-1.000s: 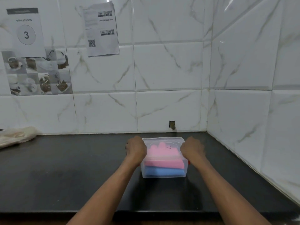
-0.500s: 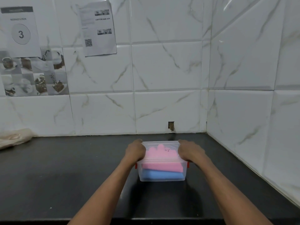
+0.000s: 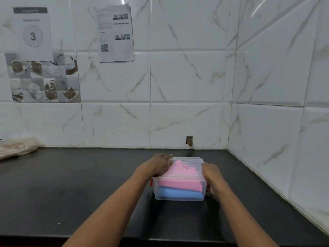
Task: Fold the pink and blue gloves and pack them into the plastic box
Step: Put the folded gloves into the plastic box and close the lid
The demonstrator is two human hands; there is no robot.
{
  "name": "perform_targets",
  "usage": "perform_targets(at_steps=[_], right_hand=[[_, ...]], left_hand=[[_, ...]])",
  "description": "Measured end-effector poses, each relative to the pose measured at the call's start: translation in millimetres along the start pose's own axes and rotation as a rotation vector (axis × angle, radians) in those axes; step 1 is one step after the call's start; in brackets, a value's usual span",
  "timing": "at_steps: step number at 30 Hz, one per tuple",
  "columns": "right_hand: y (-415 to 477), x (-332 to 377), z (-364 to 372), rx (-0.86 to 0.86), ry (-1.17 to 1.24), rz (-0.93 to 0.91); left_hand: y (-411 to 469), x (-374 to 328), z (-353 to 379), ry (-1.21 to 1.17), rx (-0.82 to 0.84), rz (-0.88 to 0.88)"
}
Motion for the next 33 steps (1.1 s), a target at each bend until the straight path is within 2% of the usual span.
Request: perform_targets(at_steps=[3,8,11,14,20,33], right_hand=[[0,4,-3,-0.067,-0.033,-0.032],[-10,35,-15,-0.228,-0.4,-0.264],[-12,43,-6,-0.179,-0.629,-0.245],[-10,48,-5,-0.124,-0.719,-0.232],[-13,65,0,-0.243,-0.986,-0.394],[-12,69,4,-0.289,-1.143,-0.468]], left_hand=[[-1,-1,-2,-0.005,0.002,-0.004],[-4,-5,-3,0.025,0.004,0.028],[-4,-6,-3,0.04,-0.003,0.044],[-3,-7,-4,0.044,-0.009,0.059],[-4,-9,-5,0.066,-0.009,0.078],[-9,-10,-6,0.032,0.004,0.036]])
Point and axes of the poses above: each hand's wrist, its own y-axis towards the middle knuckle, its own z-axis out of the palm, x = y × z, the point moved 9 cm from there along y, towards the middle knuckle, and after that the axes turned 8 degrees about -x, right-handed, at the moved point
